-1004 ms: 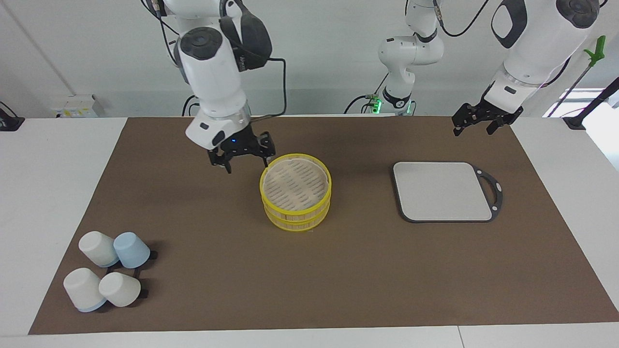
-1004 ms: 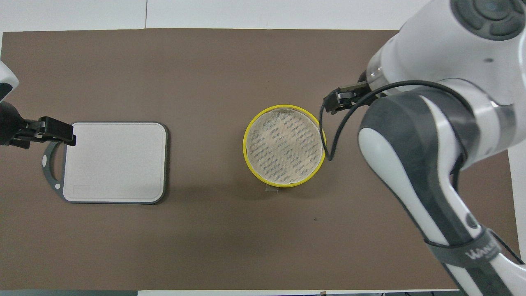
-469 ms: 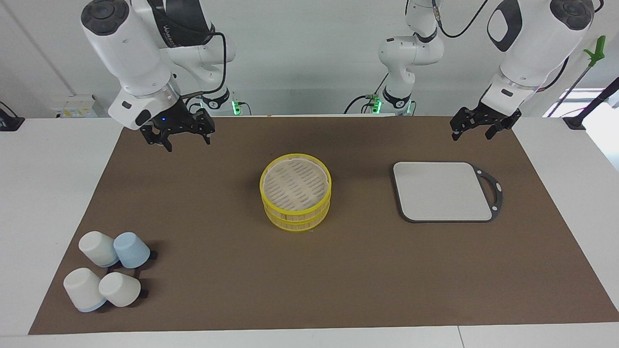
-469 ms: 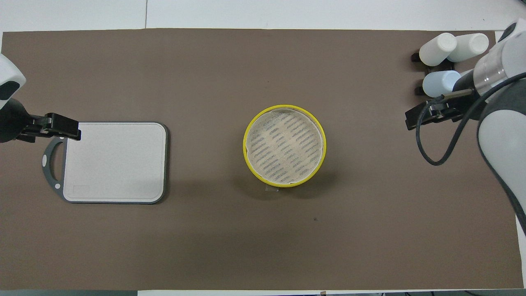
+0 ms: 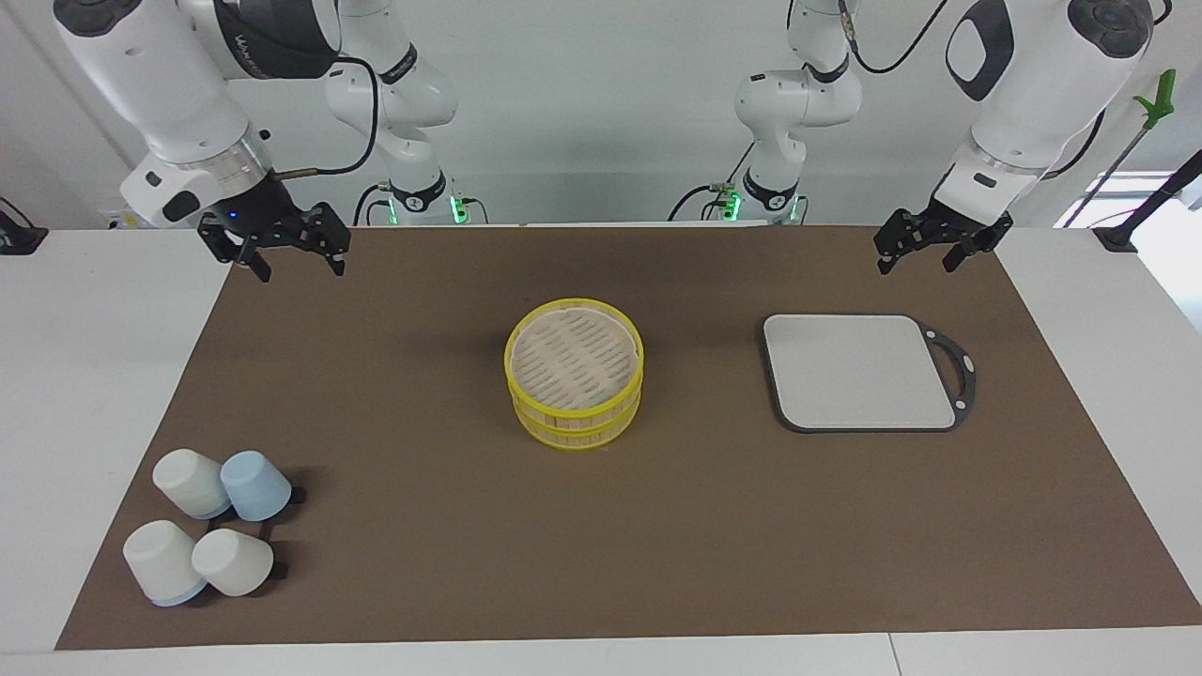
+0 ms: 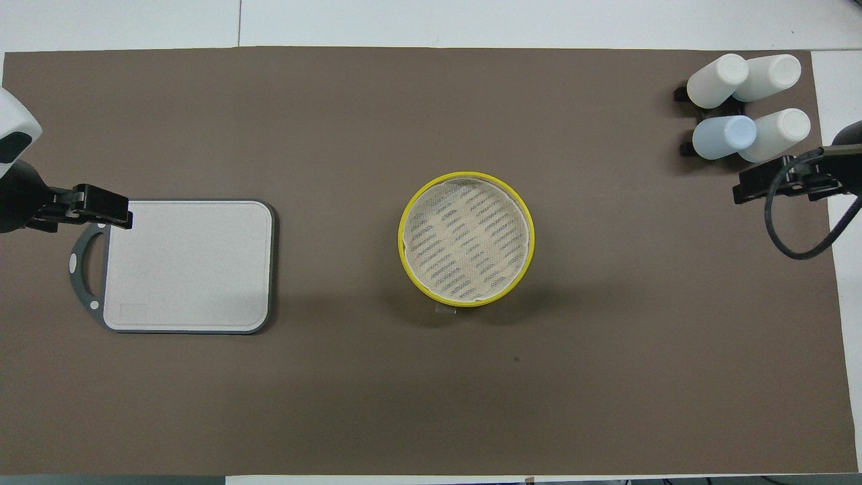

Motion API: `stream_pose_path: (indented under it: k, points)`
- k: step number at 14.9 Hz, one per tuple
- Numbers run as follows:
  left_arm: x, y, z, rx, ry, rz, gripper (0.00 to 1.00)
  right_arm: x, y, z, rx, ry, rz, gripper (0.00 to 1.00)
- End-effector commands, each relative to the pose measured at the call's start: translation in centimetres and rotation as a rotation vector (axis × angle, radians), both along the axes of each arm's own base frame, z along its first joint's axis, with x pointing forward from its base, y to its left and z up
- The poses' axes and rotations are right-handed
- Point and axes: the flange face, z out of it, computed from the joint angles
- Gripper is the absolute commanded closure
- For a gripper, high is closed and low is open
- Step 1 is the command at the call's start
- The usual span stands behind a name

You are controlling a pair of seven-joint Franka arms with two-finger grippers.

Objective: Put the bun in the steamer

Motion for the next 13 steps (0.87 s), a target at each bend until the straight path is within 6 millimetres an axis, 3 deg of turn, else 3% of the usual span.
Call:
stream_pose_path:
  k: [1,13]
  points:
    - [-0.50,0.03,0.00,-0.004,-0.017,-0.012,0.00,-0.28,-0.07,-0.11,-0.032,-0.015,0.017,0.00]
    - [-0.49,0.03,0.07,-0.004,-0.018,-0.012,0.00,-0.46,-0.25,-0.19,-0.073,-0.002,0.026,0.00]
